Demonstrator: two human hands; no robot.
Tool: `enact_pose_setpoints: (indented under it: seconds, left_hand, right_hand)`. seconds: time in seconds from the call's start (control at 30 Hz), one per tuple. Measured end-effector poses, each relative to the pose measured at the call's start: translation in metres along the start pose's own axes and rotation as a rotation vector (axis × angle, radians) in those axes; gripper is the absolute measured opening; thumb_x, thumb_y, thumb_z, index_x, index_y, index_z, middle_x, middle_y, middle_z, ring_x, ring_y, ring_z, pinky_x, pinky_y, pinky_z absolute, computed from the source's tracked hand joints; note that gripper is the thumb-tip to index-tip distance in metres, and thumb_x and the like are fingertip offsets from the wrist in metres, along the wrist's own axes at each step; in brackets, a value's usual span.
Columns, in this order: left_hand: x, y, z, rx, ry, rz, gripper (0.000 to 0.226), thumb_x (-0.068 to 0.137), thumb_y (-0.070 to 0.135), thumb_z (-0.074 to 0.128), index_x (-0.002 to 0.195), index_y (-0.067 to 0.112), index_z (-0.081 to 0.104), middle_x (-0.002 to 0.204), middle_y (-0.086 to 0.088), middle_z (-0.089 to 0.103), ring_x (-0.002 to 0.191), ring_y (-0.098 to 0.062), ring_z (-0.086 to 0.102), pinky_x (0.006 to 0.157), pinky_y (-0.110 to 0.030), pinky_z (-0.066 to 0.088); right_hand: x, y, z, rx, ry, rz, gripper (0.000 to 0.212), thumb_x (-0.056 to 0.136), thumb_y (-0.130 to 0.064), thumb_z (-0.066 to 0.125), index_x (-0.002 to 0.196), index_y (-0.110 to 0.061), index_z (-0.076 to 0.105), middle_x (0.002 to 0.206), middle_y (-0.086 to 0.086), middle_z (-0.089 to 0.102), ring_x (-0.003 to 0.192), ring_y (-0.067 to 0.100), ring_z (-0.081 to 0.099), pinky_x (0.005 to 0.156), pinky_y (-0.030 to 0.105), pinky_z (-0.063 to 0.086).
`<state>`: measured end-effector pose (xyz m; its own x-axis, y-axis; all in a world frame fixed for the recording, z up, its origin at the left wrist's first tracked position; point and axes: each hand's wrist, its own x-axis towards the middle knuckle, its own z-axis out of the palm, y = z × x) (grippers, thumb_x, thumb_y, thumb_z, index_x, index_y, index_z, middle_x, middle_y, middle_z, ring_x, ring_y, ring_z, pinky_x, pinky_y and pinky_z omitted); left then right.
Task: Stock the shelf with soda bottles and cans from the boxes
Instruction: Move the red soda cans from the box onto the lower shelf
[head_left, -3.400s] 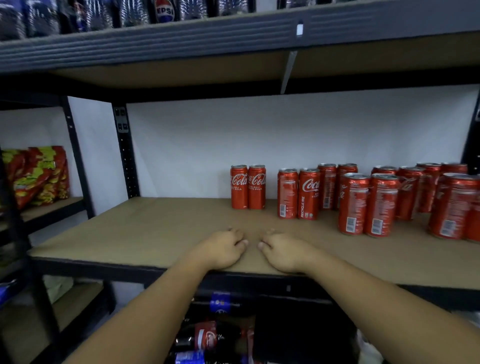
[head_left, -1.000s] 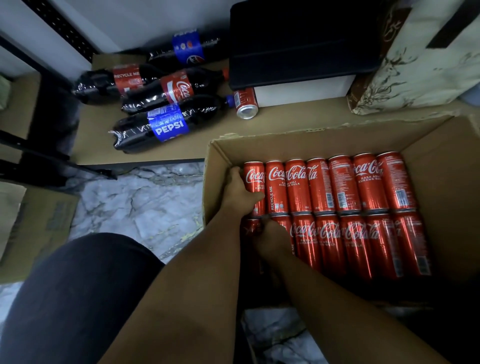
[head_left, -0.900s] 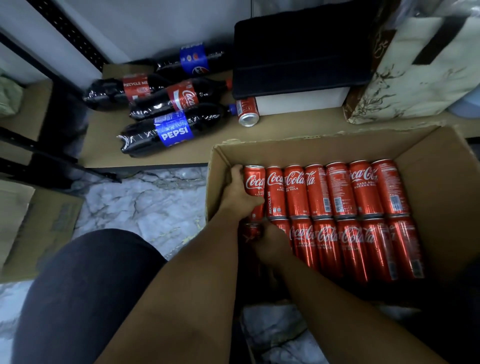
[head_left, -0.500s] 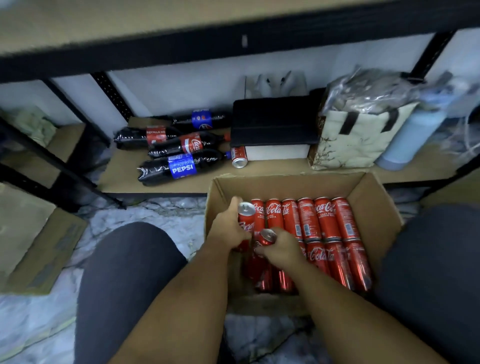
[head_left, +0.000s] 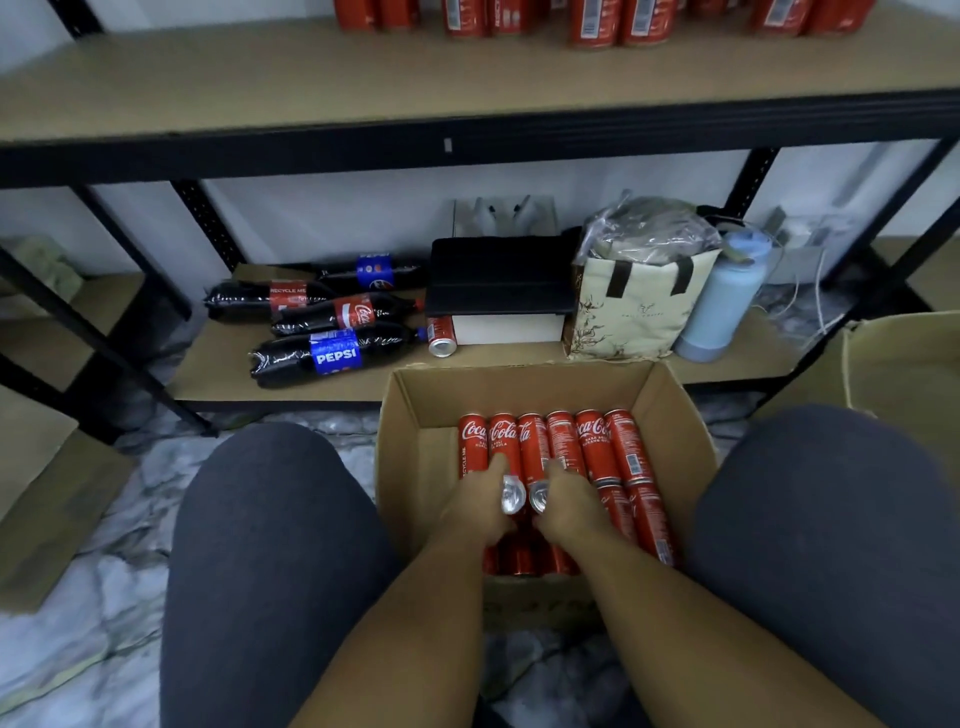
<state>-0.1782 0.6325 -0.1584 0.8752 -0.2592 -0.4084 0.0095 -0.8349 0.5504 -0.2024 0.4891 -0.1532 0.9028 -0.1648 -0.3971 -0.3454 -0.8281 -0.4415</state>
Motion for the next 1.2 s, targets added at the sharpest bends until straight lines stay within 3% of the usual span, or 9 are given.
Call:
enact_pose_setpoints:
  seconds: [0.3,0.4,0.5,0.7,0.87,0.93,1.07,1.13,1.2]
  left_hand:
    - [0.000,-0.006,-0.002,-0.044,-0.015,-0.023,0.069,0.073,0.018,0.087,0.126,0.026,0.043,0.127,-0.005,0.064,0.114,-0.029,0.063,0.100,-0.048,0.051]
    - [-0.001,0.001,-0.017,-0.152,0.028,-0.005,0.064,0.073,0.019,0.087,0.124,0.028,0.050,0.120,0.003,0.065,0.110,-0.021,0.063,0.098,-0.036,0.050]
    - [-0.004,0.022,-0.050,-0.242,0.123,0.068,0.054,0.074,0.022,0.087,0.118,0.028,0.057,0.110,0.011,0.068,0.104,-0.013,0.064,0.084,-0.018,0.046]
    - [-0.035,0.082,-0.149,-0.379,0.314,0.290,0.055,0.085,0.020,0.081,0.123,0.044,0.050,0.109,0.023,0.066,0.102,0.011,0.063,0.087,-0.011,0.048]
    - [-0.065,0.133,-0.243,-0.389,0.513,0.531,0.048,0.089,0.028,0.077,0.125,0.049,0.054,0.113,0.029,0.067,0.107,0.012,0.061,0.089,-0.012,0.048]
    - [-0.074,0.151,-0.277,-0.409,0.572,0.602,0.045,0.091,0.031,0.074,0.126,0.051,0.054,0.118,0.028,0.067,0.110,0.011,0.060,0.082,-0.007,0.048]
    - [-0.078,0.182,-0.338,-0.384,0.681,0.714,0.042,0.094,0.031,0.070,0.126,0.053,0.053,0.120,0.032,0.064,0.114,0.013,0.057,0.090,-0.011,0.046]
    - [-0.069,0.193,-0.363,-0.412,0.730,0.719,0.040,0.096,0.031,0.068,0.128,0.050,0.054,0.121,0.029,0.064,0.111,0.013,0.057,0.088,-0.012,0.048]
    - [-0.054,0.202,-0.382,-0.440,0.753,0.681,0.039,0.099,0.032,0.065,0.134,0.044,0.053,0.122,0.023,0.063,0.105,0.010,0.060,0.076,-0.010,0.048]
  right_hand:
    - [0.000,-0.003,-0.005,-0.025,-0.009,0.009,0.059,0.085,-0.021,0.077,0.138,-0.018,0.051,0.133,0.009,0.062,0.122,0.032,0.060,0.104,0.042,0.050]
    - [-0.005,-0.011,-0.019,0.071,0.070,0.045,0.054,0.082,-0.025,0.078,0.132,-0.019,0.056,0.125,0.008,0.067,0.115,0.031,0.063,0.096,0.036,0.052]
    - [-0.012,-0.030,-0.047,0.229,0.221,0.052,0.051,0.080,-0.027,0.078,0.126,-0.020,0.057,0.119,0.005,0.067,0.112,0.030,0.064,0.090,0.033,0.052]
    - [-0.030,-0.072,-0.138,0.516,0.465,-0.185,0.065,0.084,-0.019,0.078,0.142,-0.023,0.049,0.134,-0.007,0.057,0.125,0.015,0.054,0.108,0.034,0.044]
    - [-0.051,-0.115,-0.236,0.585,0.520,-0.431,0.046,0.088,-0.027,0.077,0.126,-0.042,0.054,0.117,-0.025,0.060,0.114,0.001,0.056,0.101,0.031,0.047]
    - [-0.057,-0.136,-0.273,0.612,0.537,-0.527,0.046,0.090,-0.030,0.075,0.130,-0.040,0.055,0.119,-0.027,0.059,0.114,-0.002,0.054,0.101,0.028,0.045]
    - [-0.055,-0.182,-0.338,0.619,0.526,-0.677,0.040,0.093,-0.034,0.071,0.129,-0.041,0.056,0.116,-0.026,0.062,0.109,-0.004,0.059,0.097,0.028,0.051]
    - [-0.047,-0.204,-0.362,0.571,0.565,-0.716,0.042,0.094,-0.034,0.069,0.134,-0.035,0.054,0.122,-0.026,0.060,0.111,-0.008,0.056,0.095,0.020,0.047]
    - [-0.032,-0.225,-0.377,0.541,0.597,-0.707,0.051,0.095,-0.038,0.068,0.142,-0.031,0.050,0.135,-0.017,0.058,0.123,0.003,0.054,0.103,0.029,0.047]
